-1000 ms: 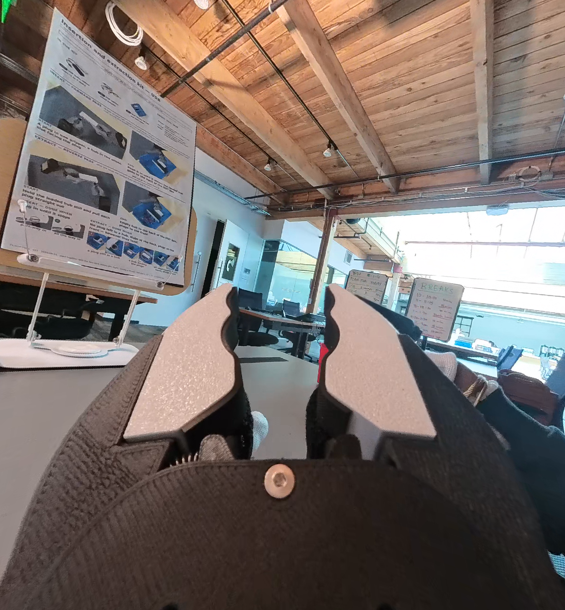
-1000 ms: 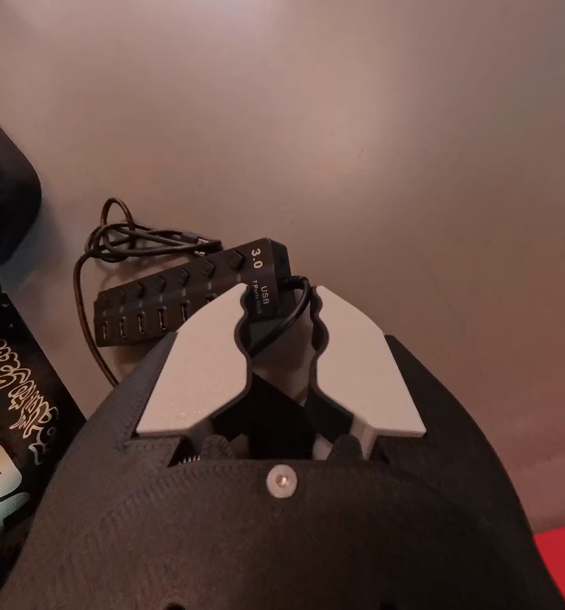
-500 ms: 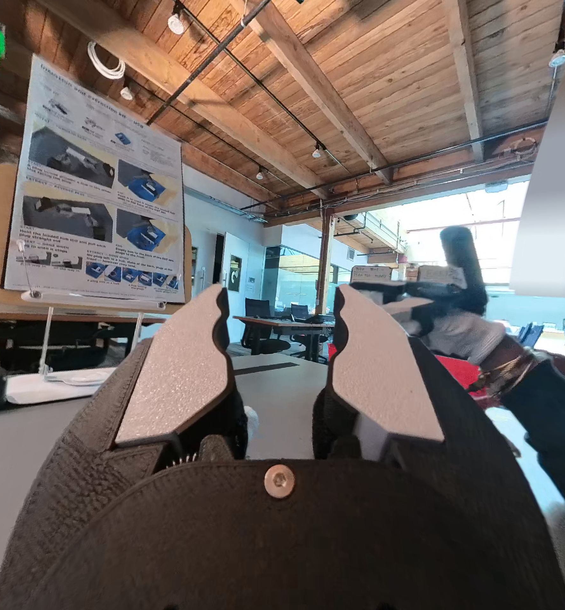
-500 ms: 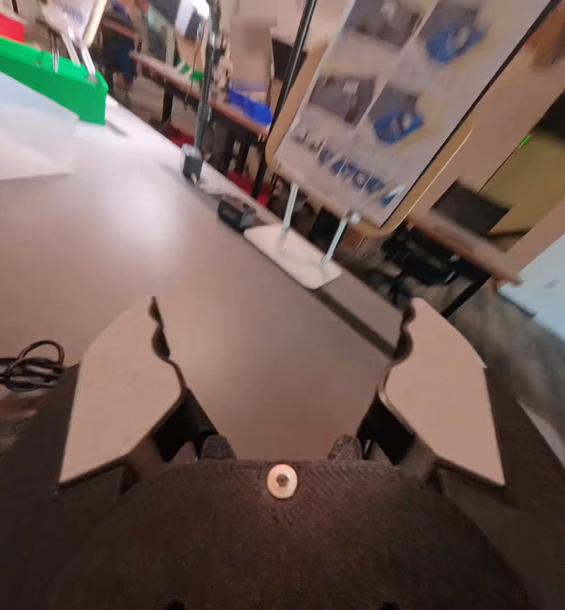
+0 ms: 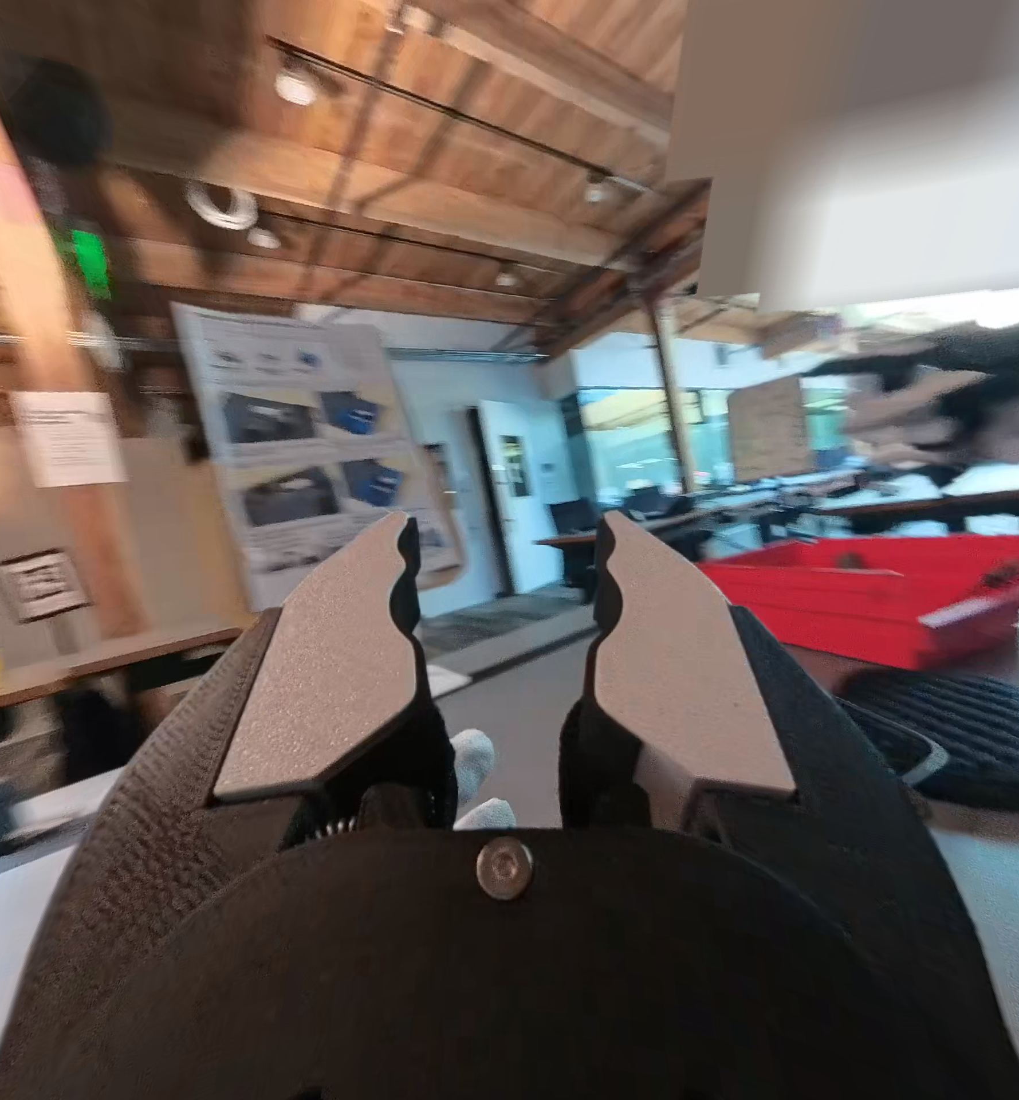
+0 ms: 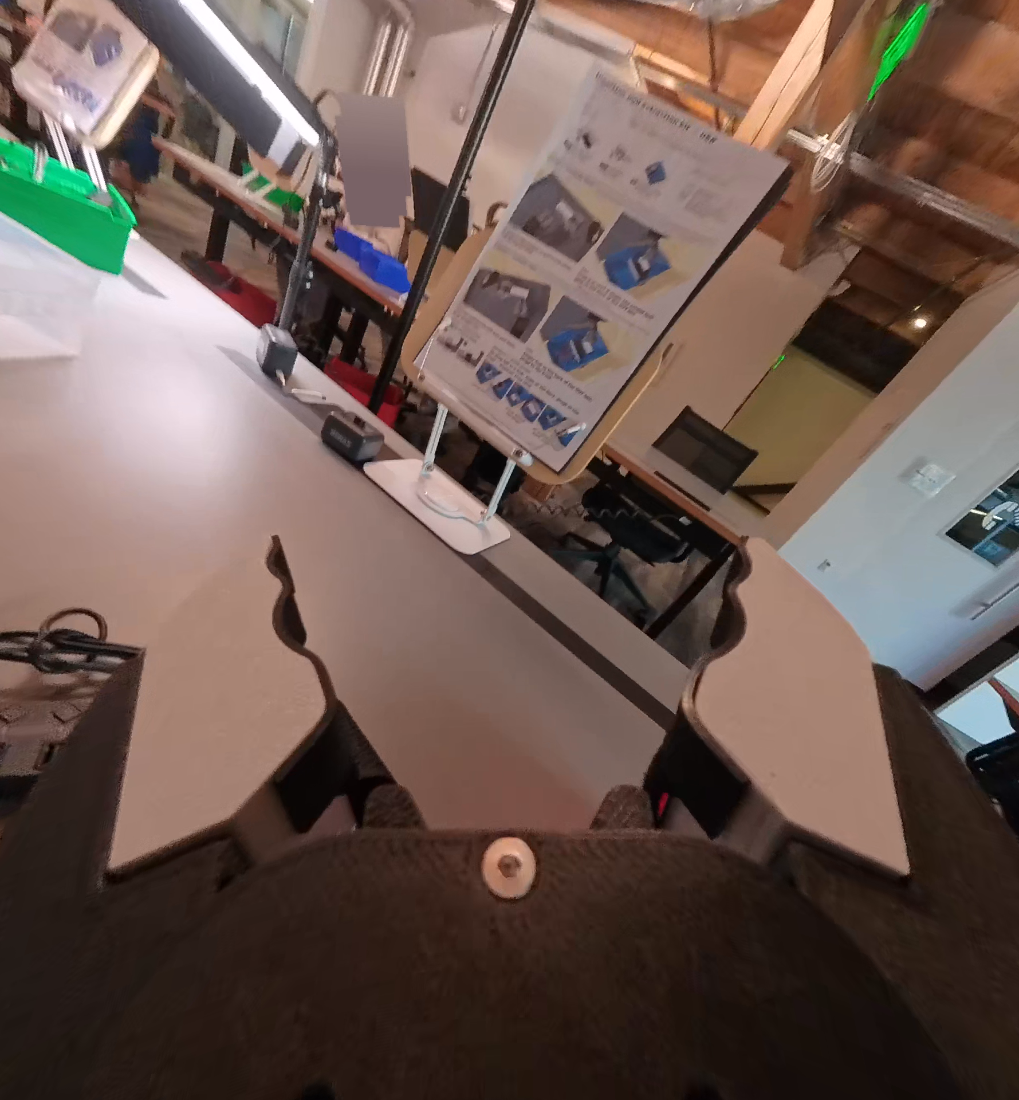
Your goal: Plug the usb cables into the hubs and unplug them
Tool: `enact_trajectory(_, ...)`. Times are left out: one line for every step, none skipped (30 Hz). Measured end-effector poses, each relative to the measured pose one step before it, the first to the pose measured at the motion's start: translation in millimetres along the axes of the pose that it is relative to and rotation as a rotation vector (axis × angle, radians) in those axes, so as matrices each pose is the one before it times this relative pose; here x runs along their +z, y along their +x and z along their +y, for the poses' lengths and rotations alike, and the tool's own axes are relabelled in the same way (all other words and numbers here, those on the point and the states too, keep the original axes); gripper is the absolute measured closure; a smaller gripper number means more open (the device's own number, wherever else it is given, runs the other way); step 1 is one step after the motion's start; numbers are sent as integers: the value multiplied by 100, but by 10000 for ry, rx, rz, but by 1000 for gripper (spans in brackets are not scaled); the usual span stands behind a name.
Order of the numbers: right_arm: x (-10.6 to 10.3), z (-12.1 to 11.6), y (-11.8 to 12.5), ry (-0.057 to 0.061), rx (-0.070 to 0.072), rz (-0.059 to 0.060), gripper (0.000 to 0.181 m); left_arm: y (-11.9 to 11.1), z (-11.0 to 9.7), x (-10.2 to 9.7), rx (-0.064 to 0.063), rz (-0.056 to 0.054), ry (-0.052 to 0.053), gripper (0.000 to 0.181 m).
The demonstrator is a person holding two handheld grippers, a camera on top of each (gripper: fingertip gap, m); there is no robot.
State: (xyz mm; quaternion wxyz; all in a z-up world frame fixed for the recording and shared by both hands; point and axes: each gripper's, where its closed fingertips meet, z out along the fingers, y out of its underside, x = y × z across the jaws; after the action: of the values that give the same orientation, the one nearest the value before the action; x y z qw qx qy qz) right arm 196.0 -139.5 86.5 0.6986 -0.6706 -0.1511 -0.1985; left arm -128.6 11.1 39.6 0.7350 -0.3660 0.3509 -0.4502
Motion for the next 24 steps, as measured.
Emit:
enact_trajectory(-472, -372, 328, 223, 148, 100, 47, -2306, -1452, -1379, 144, -729, 60, 125)
enact_trajectory(-440, -319, 443, 178, 123, 179, 48, -2370, -1222, -1451, 158, -727, 56, 126)
enact_trajectory(-399, -227, 481, 121, 84, 214, 50, -2591, -800, -1430, 158, -820, -112, 126)
enact_trajectory(-348, -149, 404, 83, 45, 171, 53, -2799, -192, -1352, 158, -923, -383, 127)
enact_trajectory(-261, -118, 224, 69, 29, 68, 55, -2721, 437, -1191, 162, -900, -609, 127)
enact_trajectory(-192, -86, 126, 55, 66, 23, 55, -2292, 1022, -944, 155, -679, -837, 128)
enact_trajectory(-130, -55, 89, 32, 95, 27, 55, -1754, 1529, -689, 51, -443, -1092, 128)
enact_trajectory(-78, -29, 12, 0, 73, -2, 56, -1279, 1901, -432, -84, -272, -1319, 130)
enact_trajectory(-46, -21, -108, -16, 4, -39, 56, -866, 2094, -160, -136, -150, -1423, 133)
enact_trajectory(7, -31, -161, -13, -61, -54, 57, -513, 1988, 131, -123, -18, -1371, 137)
enact_trajectory(35, -48, -166, -12, -82, -39, 57, -289, 1682, 403, -46, 73, -1186, 140)
enact_trajectory(63, -43, -140, -17, -73, -22, 57, -172, 1387, 569, 94, 122, -1067, 142)
enact_trajectory(87, -43, -150, -13, -57, -25, 57, -261, 1029, 612, 201, 42, -936, 142)
enact_trajectory(99, -29, -196, -7, -39, -51, 57, -375, 621, 679, 201, -14, -711, 143)
enact_trajectory(121, -26, -207, -9, -28, -69, 57, -268, 444, 741, 167, 128, -647, 143)
enact_trajectory(126, -20, -224, -16, -33, -78, 57, -195, 380, 751, 94, 211, -679, 144)
enact_trajectory(106, 0, -227, -26, -52, -72, 57, -315, 282, 744, 52, 134, -636, 145)
enact_trajectory(81, 2, -167, -37, -62, -37, 57, -330, 425, 702, 52, 69, -746, 146)
enact_trajectory(73, 9, -126, -51, -68, -13, 57, -246, 512, 677, 153, 71, -822, 149)
enact_trajectory(33, 11, -102, -49, -82, -2, 57, -264, 450, 727, 184, 15, -728, 150)
enact_trajectory(18, -26, -86, -30, -90, 0, 57, -292, 578, 760, 123, -23, -776, 150)
enact_trajectory(1, -28, -86, -13, -80, -14, 57, -147, 591, 723, 104, 28, -782, 151)
enact_trajectory(-3, -41, -72, 4, -52, -21, 57, -33, 356, 712, 62, 80, -573, 151)
enact_trajectory(-8, -47, -32, 20, -24, -13, 57, 96, 210, 705, 36, 132, -407, 151)
